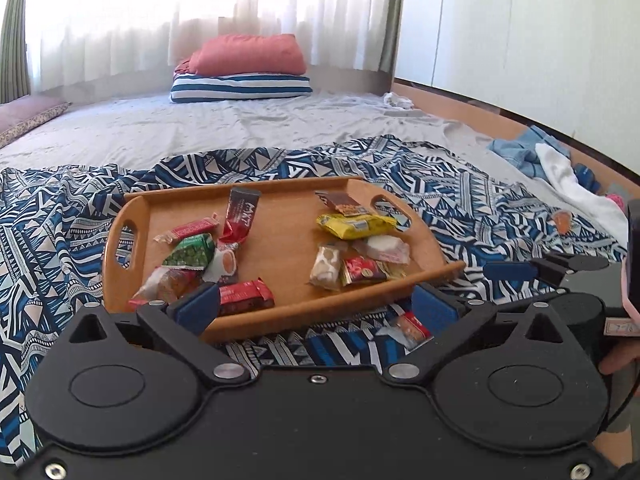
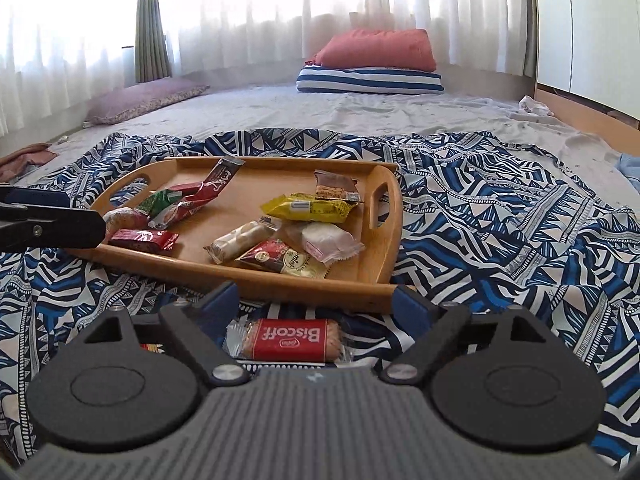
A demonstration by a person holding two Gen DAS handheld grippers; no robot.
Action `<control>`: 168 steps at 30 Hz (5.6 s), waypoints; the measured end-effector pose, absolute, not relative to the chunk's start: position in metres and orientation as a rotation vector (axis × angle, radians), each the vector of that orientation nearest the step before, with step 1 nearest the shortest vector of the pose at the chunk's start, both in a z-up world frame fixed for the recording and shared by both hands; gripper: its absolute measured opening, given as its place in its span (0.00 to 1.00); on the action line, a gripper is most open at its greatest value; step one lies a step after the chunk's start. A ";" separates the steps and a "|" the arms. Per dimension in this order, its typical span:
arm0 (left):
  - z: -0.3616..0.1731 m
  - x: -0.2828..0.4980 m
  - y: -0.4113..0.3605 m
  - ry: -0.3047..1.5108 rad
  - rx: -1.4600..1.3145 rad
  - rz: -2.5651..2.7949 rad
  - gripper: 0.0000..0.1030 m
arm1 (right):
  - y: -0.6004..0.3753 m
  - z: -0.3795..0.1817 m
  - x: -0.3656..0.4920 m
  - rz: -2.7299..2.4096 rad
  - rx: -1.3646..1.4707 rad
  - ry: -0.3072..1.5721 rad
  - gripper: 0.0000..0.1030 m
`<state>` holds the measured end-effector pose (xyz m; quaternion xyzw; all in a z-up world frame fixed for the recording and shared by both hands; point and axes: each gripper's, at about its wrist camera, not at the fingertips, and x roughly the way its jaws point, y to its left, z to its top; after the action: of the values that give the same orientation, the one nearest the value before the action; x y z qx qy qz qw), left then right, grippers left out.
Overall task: Organize snacks
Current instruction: 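Grasp the red Martha nut bag with the left tool while the right tool grasps the Biscoff packet, then carry the Martha bag and Biscoff packet over the tray with both tools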
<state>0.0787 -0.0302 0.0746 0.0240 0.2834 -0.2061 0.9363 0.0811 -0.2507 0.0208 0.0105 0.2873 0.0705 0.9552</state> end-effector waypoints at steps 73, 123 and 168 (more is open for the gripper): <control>0.031 0.069 -0.047 0.730 0.073 -0.500 0.39 | -0.230 0.001 0.083 0.186 -0.091 0.641 1.00; 0.046 0.107 -0.022 0.713 0.002 -0.323 0.39 | -0.203 0.003 0.097 0.098 -0.012 0.679 0.46; 0.075 0.151 0.000 0.627 -0.067 -0.232 0.39 | -0.190 0.053 0.119 0.066 0.028 0.587 0.62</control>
<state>0.1514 0.0001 0.0754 -0.0327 0.3078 -0.1139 0.9440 0.1194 -0.1902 0.0533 0.0136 0.2892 0.0324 0.9566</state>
